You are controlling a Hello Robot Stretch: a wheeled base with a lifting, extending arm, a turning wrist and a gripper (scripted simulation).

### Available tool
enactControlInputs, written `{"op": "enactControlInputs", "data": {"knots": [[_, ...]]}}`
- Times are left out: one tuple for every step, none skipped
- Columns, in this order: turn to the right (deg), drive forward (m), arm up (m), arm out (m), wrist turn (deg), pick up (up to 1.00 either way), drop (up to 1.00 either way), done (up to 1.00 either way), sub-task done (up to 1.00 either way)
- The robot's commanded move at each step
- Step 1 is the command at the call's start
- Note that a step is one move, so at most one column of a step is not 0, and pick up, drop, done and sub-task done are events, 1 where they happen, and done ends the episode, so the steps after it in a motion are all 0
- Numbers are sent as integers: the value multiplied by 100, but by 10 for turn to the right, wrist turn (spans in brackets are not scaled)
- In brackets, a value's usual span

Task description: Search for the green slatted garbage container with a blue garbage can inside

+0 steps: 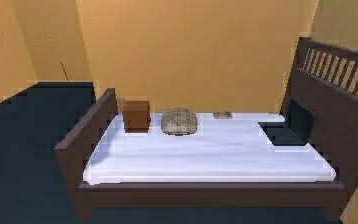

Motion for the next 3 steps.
{"op": "enactControlInputs", "data": {"knots": [[-450, 0, 0, 0, 0, 0, 0, 0, 0], [-390, 0, 0, 0, 0, 0, 0, 0, 0], [0, 100, 0, 0, 0, 0, 0, 0, 0]]}}
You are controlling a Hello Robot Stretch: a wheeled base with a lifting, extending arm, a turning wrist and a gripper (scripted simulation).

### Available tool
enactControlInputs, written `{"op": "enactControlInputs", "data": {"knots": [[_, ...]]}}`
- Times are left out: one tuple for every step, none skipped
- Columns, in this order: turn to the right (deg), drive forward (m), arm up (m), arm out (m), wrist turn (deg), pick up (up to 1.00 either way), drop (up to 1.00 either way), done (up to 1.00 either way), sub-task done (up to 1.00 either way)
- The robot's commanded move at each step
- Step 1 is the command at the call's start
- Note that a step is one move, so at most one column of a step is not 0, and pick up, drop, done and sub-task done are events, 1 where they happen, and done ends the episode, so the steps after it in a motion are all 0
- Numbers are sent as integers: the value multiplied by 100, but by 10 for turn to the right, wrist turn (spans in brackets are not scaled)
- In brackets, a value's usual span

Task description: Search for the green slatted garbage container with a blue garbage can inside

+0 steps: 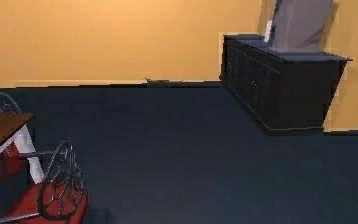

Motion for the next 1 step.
{"op": "enactControlInputs", "data": {"knots": [[-30, 0, 0, 0, 0, 0, 0, 0, 0]]}}
